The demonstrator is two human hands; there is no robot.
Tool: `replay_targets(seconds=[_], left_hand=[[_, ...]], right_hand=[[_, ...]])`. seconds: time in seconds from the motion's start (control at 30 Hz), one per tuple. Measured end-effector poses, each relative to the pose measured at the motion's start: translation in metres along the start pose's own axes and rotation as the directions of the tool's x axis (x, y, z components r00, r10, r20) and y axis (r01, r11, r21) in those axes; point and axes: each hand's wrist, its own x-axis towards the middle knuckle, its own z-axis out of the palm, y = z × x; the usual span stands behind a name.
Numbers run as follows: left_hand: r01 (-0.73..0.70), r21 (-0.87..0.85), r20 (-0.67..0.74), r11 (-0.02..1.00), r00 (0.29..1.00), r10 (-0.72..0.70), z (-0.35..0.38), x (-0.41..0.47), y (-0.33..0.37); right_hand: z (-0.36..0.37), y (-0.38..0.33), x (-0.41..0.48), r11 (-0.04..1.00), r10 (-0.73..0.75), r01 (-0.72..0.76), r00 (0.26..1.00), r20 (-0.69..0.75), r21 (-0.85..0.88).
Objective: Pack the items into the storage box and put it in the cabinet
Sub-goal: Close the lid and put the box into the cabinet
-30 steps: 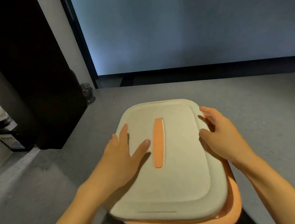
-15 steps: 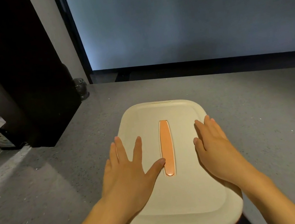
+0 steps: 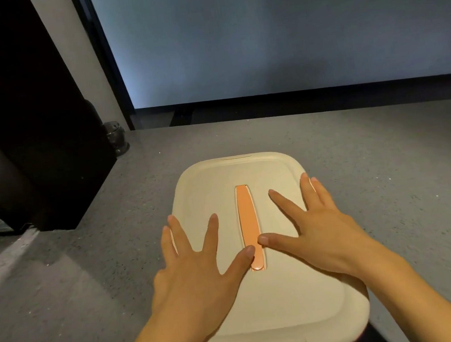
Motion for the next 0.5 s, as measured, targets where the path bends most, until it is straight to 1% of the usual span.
replay_targets(seconds=[0.07,0.13,0.17,0.23,0.27,0.3,0.33,0.37,0.4,0.43,0.47,0.5], left_hand=[[0.007,-0.058,0.078,0.998,0.997,-0.002,0.000,-0.011,0.010],[-0.006,-0.142,0.194,0.990,0.980,0.034,-0.002,-0.024,0.024],[-0.014,-0.179,0.268,0.984,0.962,0.062,-0.005,-0.030,0.033],[-0.050,-0.220,0.413,0.974,0.900,0.140,-0.011,-0.042,0.049],[-0.081,-0.224,0.459,0.971,0.871,0.178,-0.013,-0.045,0.054],[-0.114,-0.212,0.472,0.971,0.858,0.204,-0.016,-0.045,0.057],[-0.151,-0.176,0.428,0.973,0.878,0.214,-0.019,-0.041,0.056],[-0.190,-0.112,0.313,0.975,0.925,0.216,-0.021,-0.033,0.052],[-0.219,-0.047,0.147,0.974,0.963,0.224,-0.025,-0.019,0.046],[-0.242,-0.009,-0.010,0.970,0.970,0.242,-0.029,0.000,0.040],[-0.264,0.015,-0.107,0.964,0.958,0.264,-0.033,0.023,0.034],[-0.280,0.052,-0.140,0.959,0.948,0.284,-0.036,0.047,0.027]], right_hand=[[-0.008,0.013,0.011,0.998,-0.063,0.063,0.998,0.018,0.006],[-0.022,0.028,0.027,0.993,-0.113,0.115,0.992,0.060,-0.036],[-0.031,0.036,0.036,0.990,-0.104,0.111,0.992,0.078,-0.086],[-0.046,0.047,0.054,0.976,-0.019,0.035,0.997,0.074,-0.215],[-0.052,0.050,0.060,0.962,0.030,-0.013,0.998,0.055,-0.273],[-0.055,0.051,0.064,0.948,0.073,-0.060,0.997,0.030,-0.312],[-0.054,0.051,0.064,0.941,0.112,-0.105,0.994,0.001,-0.323],[-0.050,0.048,0.060,0.941,0.150,-0.151,0.988,-0.028,-0.302],[-0.043,0.045,0.055,0.947,0.189,-0.196,0.981,-0.052,-0.256],[-0.034,0.042,0.048,0.950,0.227,-0.235,0.972,-0.063,-0.204],[-0.024,0.038,0.042,0.950,0.259,-0.266,0.964,-0.062,-0.162],[-0.016,0.035,0.036,0.948,0.280,-0.286,0.958,-0.060,-0.140]])
